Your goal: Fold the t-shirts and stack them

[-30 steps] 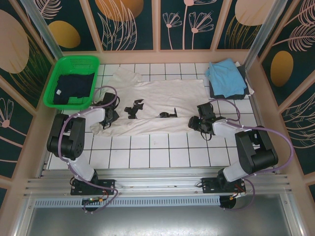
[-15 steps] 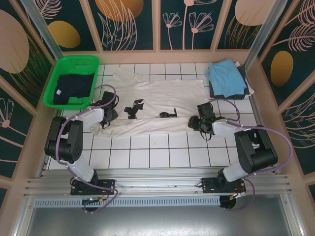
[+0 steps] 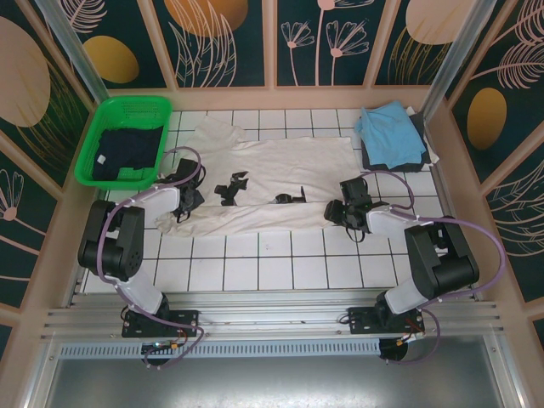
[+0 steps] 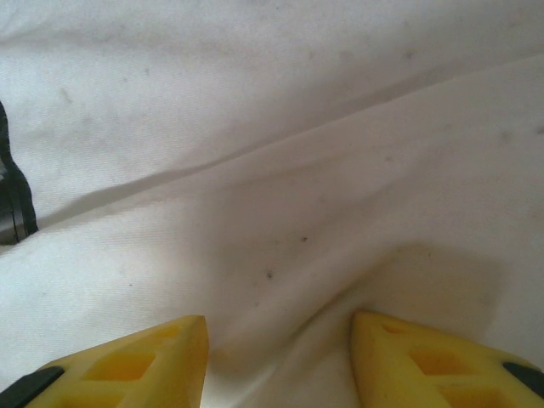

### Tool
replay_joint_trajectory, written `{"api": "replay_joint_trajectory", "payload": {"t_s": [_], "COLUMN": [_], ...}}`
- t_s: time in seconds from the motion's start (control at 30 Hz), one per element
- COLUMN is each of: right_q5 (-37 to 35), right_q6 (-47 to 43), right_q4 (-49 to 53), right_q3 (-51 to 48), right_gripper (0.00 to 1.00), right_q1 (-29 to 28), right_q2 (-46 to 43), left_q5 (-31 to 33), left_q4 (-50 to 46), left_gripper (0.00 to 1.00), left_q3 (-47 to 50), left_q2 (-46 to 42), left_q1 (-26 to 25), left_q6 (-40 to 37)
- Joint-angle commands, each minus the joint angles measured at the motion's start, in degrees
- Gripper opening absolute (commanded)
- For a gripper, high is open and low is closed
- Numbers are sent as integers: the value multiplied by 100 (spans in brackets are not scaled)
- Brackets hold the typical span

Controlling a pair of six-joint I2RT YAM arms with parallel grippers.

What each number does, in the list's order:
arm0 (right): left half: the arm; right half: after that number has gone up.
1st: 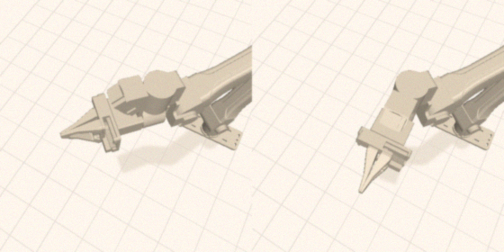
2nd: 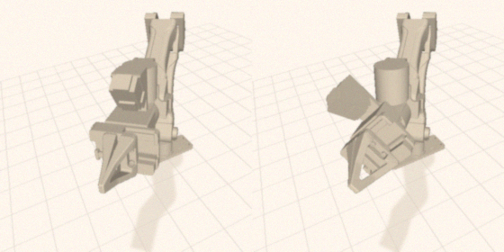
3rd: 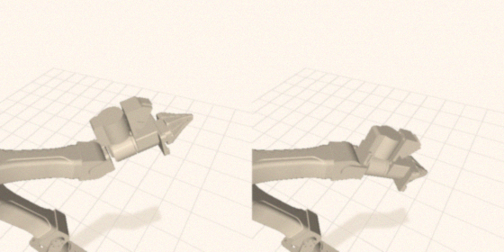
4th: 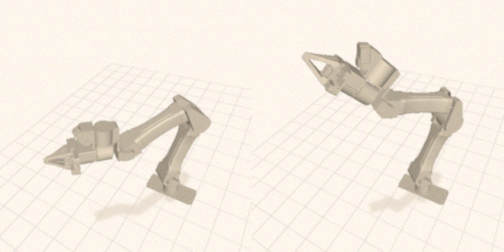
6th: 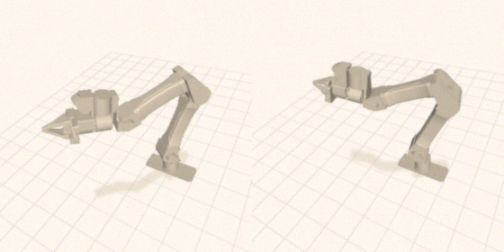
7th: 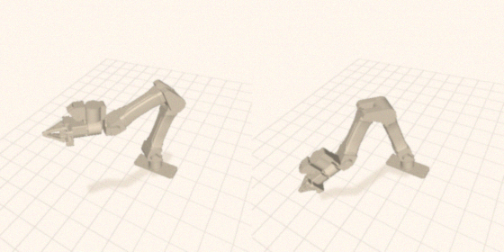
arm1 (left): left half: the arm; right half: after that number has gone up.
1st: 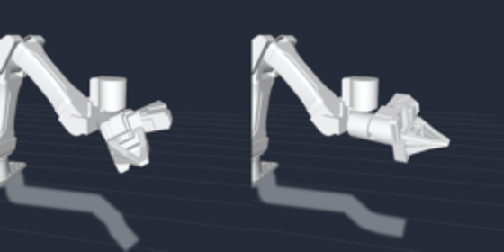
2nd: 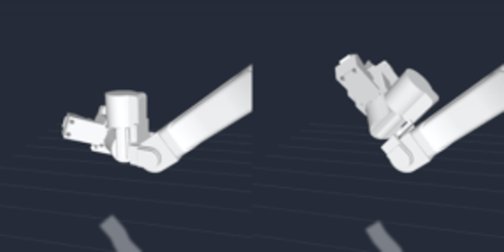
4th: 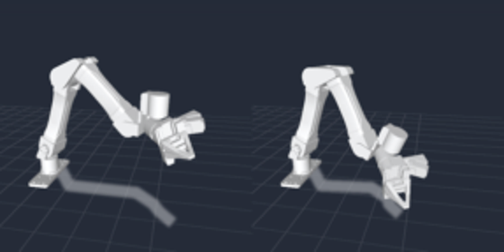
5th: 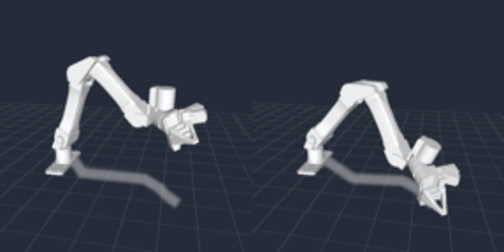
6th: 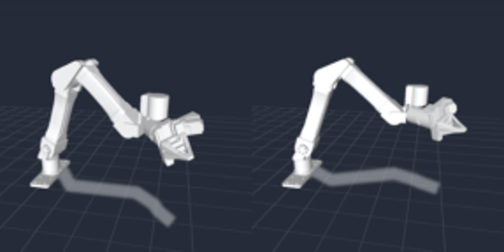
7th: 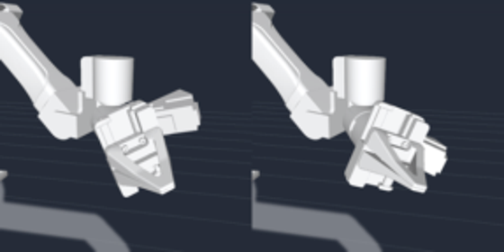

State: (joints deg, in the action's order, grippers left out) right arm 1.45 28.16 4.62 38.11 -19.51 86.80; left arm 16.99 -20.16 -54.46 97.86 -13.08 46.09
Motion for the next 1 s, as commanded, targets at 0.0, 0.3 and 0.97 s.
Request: {"api": "replay_joint_trajectory", "payload": {"t_s": [0.0,0.3,0.97], "right_q5": [15,-106,-56], "right_q6": [-41,-107,-153], "right_q4": [205,407,387], "right_q3": [-66,48,70], "right_gripper": [49,49,49], "right_q1": [-53,7,40], "right_q2": [44,-193,-191], "left_q5": [-117,-683,-1107], "left_q4": [-116,283,52], "left_gripper": [19,43,45], "left_q3": [-96,45,129], "left_q2": [76,-1154,-269], "left_q1": [-10,-983,-1302], "left_q6": [-70,-1546,-971]}}
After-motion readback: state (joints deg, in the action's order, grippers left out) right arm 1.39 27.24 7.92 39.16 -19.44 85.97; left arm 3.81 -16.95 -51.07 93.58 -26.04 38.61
